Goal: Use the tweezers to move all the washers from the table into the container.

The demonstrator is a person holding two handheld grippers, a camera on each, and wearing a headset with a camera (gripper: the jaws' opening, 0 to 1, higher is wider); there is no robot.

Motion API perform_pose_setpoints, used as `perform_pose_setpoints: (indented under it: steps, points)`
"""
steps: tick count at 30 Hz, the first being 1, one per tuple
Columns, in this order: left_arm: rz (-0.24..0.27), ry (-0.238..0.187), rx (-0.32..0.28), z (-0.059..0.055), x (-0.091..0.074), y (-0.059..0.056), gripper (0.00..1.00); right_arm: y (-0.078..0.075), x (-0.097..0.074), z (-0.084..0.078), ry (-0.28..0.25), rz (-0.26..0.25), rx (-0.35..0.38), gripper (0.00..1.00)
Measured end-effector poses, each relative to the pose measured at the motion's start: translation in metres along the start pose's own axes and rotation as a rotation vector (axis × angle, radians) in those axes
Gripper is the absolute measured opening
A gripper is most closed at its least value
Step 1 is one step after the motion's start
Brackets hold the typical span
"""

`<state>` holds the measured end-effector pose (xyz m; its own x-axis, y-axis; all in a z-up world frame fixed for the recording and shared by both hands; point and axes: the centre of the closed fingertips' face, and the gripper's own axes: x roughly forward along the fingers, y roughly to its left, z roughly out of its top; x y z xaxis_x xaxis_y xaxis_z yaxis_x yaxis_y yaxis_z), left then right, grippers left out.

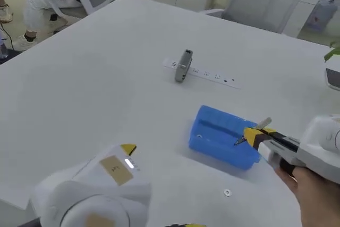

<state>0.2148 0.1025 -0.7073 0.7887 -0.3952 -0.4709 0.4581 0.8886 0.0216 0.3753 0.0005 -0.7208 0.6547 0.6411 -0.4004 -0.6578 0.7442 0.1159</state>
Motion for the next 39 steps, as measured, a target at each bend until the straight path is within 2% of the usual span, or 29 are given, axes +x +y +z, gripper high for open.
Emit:
perform_pose_setpoints:
  steps: [6, 10, 16, 26, 39]
  points:
    - [0.000, -0.007, 0.004, 0.002, -0.002, 0.000, 0.95, 0.012, -0.015, -0.011, 0.013, 0.009, 0.001, 0.03]
    - [0.000, -0.007, 0.009, 0.002, -0.002, 0.000, 0.95, 0.016, -0.020, -0.022, 0.030, 0.002, -0.006, 0.03]
    - [0.002, -0.010, 0.015, 0.004, -0.003, 0.000, 0.95, 0.017, -0.025, -0.041, 0.060, -0.008, 0.024, 0.03]
    - [0.004, -0.003, 0.022, 0.002, -0.004, -0.001, 0.95, 0.012, -0.013, -0.074, 0.142, -0.018, 0.007, 0.03]
    - [0.012, 0.014, 0.015, -0.001, -0.001, 0.002, 0.94, 0.004, 0.000, -0.091, 0.187, -0.019, 0.007, 0.03]
